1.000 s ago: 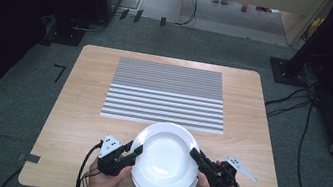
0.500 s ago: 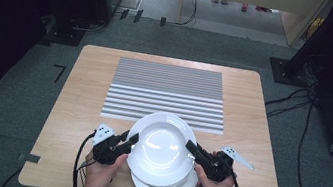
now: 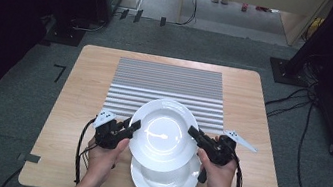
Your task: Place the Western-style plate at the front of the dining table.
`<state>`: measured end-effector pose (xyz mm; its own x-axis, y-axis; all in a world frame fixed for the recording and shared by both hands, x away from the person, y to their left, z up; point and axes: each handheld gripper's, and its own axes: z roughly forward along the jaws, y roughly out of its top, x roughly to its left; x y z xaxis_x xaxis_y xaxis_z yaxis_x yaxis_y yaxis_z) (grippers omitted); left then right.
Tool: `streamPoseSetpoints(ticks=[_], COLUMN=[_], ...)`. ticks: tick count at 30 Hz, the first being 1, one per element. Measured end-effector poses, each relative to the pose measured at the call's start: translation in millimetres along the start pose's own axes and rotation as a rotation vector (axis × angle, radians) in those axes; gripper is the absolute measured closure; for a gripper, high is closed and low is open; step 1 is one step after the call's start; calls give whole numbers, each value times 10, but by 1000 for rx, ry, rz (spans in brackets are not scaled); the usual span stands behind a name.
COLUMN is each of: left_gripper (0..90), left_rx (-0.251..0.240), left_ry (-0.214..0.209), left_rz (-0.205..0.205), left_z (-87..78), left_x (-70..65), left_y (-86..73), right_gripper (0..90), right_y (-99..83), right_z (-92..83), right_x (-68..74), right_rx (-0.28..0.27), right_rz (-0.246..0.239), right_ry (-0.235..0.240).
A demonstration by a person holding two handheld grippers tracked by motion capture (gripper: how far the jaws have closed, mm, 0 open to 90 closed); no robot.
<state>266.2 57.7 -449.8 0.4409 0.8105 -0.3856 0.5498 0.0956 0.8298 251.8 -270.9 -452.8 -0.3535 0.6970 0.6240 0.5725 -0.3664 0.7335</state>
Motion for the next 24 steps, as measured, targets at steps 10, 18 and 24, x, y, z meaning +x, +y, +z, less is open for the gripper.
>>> streamPoseSetpoints(ticks=[10, 18, 24], left_gripper=[670, 670, 669], left_rx=[5, 14, 17], left_ry=[3, 8, 15], left_rz=[-5, -21, -18], left_z=[206, 368, 473], left_x=[111, 207, 258], left_y=[257, 398, 500], right_gripper=[798, 794, 790], right_y=[262, 445, 563], right_z=[191, 375, 507], right_x=[-18, -81, -131], right_rx=[5, 21, 26], right_rz=[-13, -27, -27], right_ry=[-2, -12, -19])
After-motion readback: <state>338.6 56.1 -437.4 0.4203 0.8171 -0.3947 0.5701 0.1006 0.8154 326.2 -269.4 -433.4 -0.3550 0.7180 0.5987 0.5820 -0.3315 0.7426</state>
